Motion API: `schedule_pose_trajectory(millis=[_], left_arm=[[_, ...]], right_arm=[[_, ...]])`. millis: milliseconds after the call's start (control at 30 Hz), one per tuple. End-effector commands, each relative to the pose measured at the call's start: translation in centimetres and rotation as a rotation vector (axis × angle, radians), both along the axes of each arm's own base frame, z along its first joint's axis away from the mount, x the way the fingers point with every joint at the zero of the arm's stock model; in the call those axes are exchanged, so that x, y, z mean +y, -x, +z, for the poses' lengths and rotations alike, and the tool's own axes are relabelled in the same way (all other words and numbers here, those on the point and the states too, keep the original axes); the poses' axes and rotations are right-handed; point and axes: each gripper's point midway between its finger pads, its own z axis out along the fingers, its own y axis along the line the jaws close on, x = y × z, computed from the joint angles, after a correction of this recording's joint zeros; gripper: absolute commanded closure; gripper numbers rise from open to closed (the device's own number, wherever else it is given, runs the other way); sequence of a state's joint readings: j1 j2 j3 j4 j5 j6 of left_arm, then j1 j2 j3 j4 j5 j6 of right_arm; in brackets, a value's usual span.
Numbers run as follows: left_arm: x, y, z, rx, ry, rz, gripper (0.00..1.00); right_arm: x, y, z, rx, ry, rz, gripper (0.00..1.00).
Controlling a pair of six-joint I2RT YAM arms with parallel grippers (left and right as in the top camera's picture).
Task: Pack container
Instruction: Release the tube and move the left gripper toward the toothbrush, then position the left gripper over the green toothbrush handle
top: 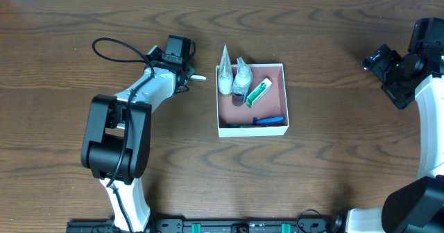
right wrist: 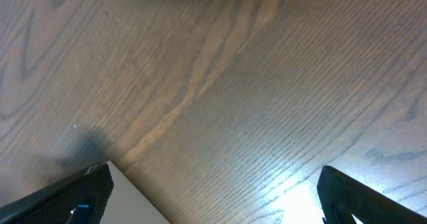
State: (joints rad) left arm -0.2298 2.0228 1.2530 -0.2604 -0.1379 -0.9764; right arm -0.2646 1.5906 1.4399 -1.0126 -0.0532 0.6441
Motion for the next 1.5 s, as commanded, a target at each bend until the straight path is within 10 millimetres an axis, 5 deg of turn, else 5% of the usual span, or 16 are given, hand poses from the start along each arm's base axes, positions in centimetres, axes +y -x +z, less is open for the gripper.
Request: schedule_pose_trajectory(millis=[0, 367, 633, 900, 967, 1067, 1467], left_arm=[[0.2, 0.0, -1.5, 0.026, 0.0, 0.017, 0.52], [-1.6, 4.1, -3.2, 0.218, 0.106, -0.05, 0.41], [-2.7, 5.5, -3.5, 0.281, 0.166, -0.072, 0.0], [-2.6, 5.9, -3.6, 0.299, 0.165, -0.071, 0.0], [-2.8, 5.7, -3.2, 0.295, 0.191, -0.072, 0.2], [-2.7, 6.0, -2.3, 0.343, 0.26, 0.006, 0.2], [1.1, 3.1, 6.9, 0.331, 0.128, 0.173, 0.19]], right_arm=[[-0.1, -0.2, 0.2, -0.005, -0.007, -0.015, 0.01], [-0.1, -0.2, 0.2, -0.005, -0.007, -0.015, 0.01], [-0.1, -0.2, 0.2, -0.005, -0.007, -0.015, 0.01], [-0.1, -0.2, 0.2, -0.005, -0.007, -0.015, 0.01], [-0.1, -0.2, 0.2, -0.005, -0.007, -0.015, 0.01], [-0.1, -0.2, 0.2, -0.006, -0.007, -0.015, 0.01], [-0.1, -0.2, 0.2, -0.005, -0.007, -0.015, 0.01]])
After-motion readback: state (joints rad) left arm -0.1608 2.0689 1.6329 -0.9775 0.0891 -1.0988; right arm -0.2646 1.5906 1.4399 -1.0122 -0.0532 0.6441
